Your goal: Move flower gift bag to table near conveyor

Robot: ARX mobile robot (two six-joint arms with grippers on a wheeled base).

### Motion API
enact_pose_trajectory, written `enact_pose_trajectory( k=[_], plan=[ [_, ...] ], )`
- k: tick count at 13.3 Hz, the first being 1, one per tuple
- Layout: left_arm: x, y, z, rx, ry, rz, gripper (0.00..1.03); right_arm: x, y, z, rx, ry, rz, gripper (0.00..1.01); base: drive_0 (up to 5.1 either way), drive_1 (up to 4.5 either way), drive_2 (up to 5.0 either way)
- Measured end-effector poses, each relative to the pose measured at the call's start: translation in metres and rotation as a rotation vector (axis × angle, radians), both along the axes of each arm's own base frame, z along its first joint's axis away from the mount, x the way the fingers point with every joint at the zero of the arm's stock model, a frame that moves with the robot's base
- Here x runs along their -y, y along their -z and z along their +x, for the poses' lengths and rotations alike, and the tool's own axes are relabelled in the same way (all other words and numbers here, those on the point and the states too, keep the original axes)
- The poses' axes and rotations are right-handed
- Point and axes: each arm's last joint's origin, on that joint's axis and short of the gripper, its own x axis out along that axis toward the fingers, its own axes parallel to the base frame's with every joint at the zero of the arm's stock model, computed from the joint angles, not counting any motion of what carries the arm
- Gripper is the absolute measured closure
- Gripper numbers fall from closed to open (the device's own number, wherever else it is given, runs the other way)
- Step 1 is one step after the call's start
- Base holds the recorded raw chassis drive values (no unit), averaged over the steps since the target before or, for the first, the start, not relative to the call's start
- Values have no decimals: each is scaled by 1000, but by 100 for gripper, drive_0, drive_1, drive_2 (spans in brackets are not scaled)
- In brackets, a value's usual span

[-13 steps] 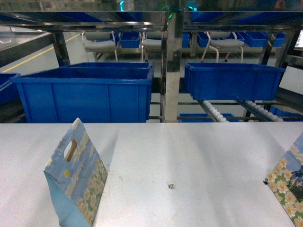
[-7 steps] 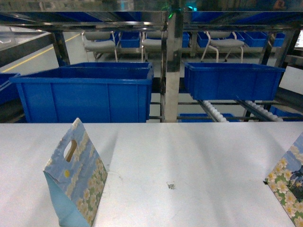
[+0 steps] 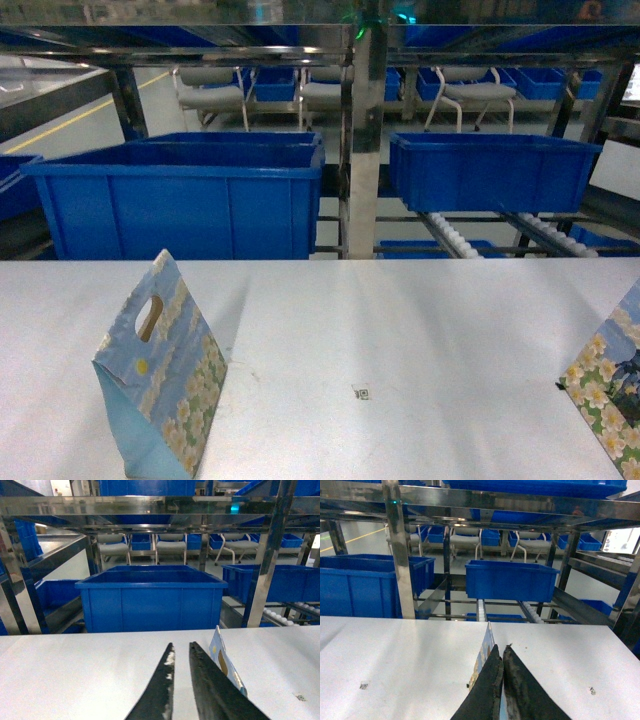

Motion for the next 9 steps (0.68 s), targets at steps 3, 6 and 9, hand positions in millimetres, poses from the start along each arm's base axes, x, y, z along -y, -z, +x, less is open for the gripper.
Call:
enact_pose_trajectory(
  k=[3, 6, 9],
  plan=[
    [0, 0, 0, 0, 0, 0, 55, 0, 0, 0, 0, 0, 0, 65, 0, 0, 0],
    [0, 0, 0, 0, 0, 0, 16, 0, 0, 0, 0, 0, 0, 24, 0, 0, 0],
    [0, 0, 0, 0, 0, 0, 5, 0, 0, 0, 0, 0, 0, 4, 0, 0, 0]
  ],
)
